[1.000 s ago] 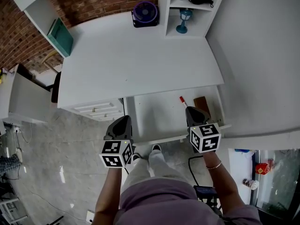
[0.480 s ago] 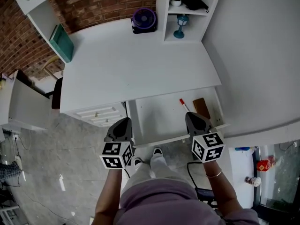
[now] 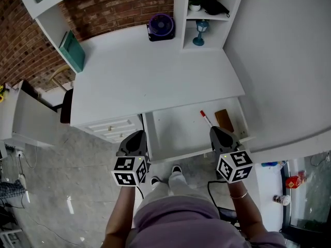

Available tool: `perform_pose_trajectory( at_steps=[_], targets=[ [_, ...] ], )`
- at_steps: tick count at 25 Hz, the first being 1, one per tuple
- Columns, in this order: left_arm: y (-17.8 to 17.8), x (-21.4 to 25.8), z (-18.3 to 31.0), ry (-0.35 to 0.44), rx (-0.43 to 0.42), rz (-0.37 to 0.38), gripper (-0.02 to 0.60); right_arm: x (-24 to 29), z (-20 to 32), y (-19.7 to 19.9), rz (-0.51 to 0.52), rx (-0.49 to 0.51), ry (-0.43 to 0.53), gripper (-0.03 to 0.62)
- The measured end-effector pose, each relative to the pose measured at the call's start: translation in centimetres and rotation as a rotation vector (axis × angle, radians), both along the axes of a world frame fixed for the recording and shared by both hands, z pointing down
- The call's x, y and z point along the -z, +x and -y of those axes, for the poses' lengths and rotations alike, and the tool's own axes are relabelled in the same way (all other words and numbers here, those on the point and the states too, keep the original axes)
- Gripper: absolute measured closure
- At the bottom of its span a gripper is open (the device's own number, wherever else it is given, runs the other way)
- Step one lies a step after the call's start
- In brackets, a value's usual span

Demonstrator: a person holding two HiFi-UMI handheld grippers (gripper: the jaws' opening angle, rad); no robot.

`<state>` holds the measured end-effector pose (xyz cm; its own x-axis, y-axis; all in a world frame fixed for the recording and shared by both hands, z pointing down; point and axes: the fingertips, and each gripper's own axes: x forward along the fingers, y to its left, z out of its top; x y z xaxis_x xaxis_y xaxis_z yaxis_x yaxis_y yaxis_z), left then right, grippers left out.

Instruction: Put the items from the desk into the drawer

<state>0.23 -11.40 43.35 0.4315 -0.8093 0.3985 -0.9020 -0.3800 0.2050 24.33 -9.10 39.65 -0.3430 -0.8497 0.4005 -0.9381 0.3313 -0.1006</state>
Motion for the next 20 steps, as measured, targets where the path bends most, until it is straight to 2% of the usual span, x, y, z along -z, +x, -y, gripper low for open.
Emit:
perform_pose_trajectory(
  at_steps=[7, 20],
  targets=[
    [0.58, 0.36, -0.09, 0.007, 0.005, -0.010, 0.581, 0.17, -0.25, 0.84, -0.008, 0.000, -0.004, 0.591],
    [0.05, 0.40, -0.35, 0.007, 0.044, -0.014, 0.581, 0.66, 0.41, 0.07, 0.013, 0.042, 0.010, 0.591]
  ],
)
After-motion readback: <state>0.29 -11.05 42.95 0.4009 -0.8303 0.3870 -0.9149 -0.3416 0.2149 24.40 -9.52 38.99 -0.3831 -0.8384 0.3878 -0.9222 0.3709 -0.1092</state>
